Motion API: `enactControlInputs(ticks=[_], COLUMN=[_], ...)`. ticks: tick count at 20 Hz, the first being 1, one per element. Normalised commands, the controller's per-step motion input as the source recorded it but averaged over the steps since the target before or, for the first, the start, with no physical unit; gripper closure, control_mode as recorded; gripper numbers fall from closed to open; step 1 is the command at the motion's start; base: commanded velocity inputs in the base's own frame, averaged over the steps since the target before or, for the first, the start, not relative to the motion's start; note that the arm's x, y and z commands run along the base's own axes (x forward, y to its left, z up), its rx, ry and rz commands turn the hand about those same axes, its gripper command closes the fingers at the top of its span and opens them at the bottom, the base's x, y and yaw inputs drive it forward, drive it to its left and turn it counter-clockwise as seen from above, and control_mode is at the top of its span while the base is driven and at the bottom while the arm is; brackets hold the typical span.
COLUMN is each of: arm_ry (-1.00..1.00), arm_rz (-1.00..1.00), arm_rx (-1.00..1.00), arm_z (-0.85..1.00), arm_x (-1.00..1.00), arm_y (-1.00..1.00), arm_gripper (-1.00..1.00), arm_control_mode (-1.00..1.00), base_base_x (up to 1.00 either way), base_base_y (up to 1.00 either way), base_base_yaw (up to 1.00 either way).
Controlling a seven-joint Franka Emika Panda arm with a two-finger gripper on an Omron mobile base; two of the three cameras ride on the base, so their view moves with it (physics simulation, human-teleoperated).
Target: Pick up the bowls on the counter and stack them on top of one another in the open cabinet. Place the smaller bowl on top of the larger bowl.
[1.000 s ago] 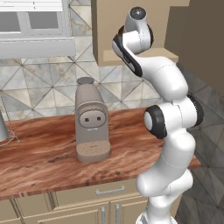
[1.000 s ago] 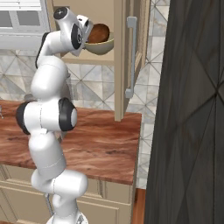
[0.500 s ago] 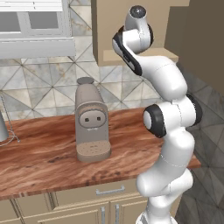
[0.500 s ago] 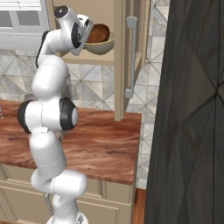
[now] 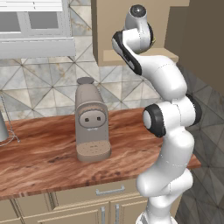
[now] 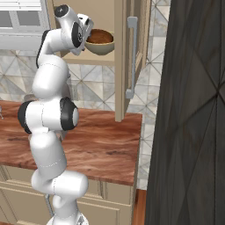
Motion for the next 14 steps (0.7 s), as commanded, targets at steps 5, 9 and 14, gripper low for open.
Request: enactControlInputs(ticks=[5,9,14], arm_ry=[-0.06,-0.08,-0.09], arm_rz=[0.01,0.01,0.01], arm_rx=[0.00,0.00,0.00], arm_z=[0.01,0.01,0.00], arm_x=[-0.06,-0.13,-0.24], arm_y=[0.00,0.00,-0.01], arm_gripper=[-1.00,-1.00,-1.00], arm_control_mode=[-1.00,-1.00,-1.00], base_base_x=[0.00,0.00,0.00], base_base_y=[0.00,0.00,0.00], base_base_yaw=[0.00,0.00,0.00])
